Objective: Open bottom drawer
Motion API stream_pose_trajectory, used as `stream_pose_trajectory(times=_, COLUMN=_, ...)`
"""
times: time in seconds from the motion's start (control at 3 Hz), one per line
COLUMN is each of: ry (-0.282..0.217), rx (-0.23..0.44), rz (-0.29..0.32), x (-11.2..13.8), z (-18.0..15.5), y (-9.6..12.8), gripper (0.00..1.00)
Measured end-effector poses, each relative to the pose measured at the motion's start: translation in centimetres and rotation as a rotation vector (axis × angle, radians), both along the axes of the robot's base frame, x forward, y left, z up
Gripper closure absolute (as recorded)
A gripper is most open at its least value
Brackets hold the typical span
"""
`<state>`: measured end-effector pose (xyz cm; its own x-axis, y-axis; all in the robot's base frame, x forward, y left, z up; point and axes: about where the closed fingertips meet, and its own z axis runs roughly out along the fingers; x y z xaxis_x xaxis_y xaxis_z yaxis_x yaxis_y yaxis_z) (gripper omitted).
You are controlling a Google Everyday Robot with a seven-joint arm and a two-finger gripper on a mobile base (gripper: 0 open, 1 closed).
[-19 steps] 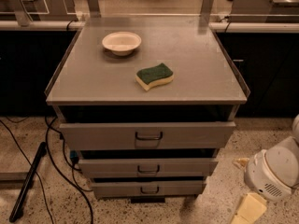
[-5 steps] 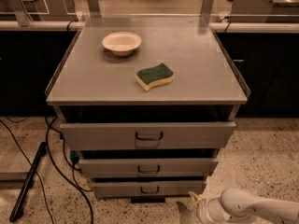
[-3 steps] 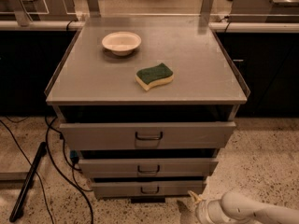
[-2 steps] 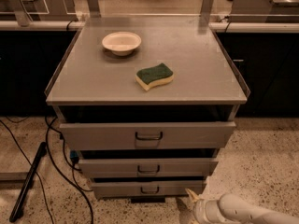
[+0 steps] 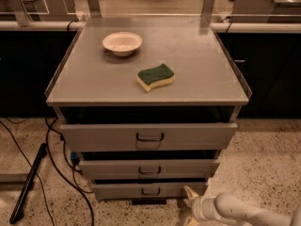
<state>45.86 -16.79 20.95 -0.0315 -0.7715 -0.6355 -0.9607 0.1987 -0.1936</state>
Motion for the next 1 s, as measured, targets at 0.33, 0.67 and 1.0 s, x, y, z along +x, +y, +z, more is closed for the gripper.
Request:
stream_pose_trajectory(times=0.33, ry=-0.007, rx=-0.015, rz=-0.007, x=1.1, z=-0.7, y=-0.1, gripper=0.0)
stream_pose_trajectory(times=0.67, ry=-0.015, rx=-0.036, rz=-0.021, x=2.2, z=-1.1, y=-0.4, gripper=0.0)
stream_pose_trajectory(times=1.0, ry=-0.023, rx=-0.051, rz=-0.031, x=3.2, z=-1.4, y=-0.5, gripper=0.0)
